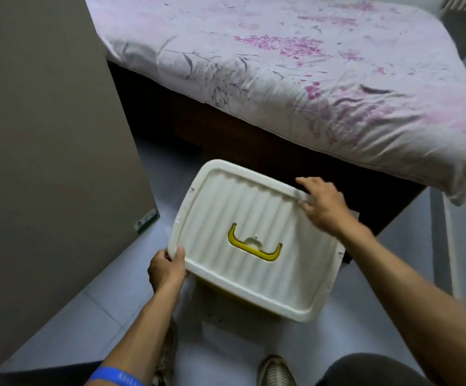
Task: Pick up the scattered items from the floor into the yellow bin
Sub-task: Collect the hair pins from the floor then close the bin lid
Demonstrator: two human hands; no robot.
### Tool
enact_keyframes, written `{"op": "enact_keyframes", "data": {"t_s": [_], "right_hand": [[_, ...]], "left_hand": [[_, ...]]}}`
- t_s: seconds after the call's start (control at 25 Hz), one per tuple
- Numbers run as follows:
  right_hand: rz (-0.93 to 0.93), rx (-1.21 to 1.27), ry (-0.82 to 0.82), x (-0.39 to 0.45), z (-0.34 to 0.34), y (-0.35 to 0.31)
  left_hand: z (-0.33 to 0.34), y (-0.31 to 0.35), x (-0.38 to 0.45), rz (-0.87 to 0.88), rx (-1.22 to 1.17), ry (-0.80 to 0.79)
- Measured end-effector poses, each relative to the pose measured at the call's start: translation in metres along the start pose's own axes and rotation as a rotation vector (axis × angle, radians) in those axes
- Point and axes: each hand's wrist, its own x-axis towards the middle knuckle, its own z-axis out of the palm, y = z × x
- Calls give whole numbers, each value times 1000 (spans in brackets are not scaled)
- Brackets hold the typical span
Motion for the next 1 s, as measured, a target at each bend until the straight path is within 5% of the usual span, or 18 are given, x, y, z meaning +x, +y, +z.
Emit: {"op": "enact_keyframes", "data": {"t_s": [0.24,0.52,0.72,1.0], "right_hand": [[-47,-88,-299,-38,124,-15],[-6,-74,-472,-35,155,2],[-3,-80,-480,-32,158,4],[5,-71,-450,-33,160,3]], "left_hand": [[22,-11,13,-26,141,43],[20,-7,39,80,284,14],[23,7,45,-231,-120,-275],[27,21,60,-199,-281,-235]]}}
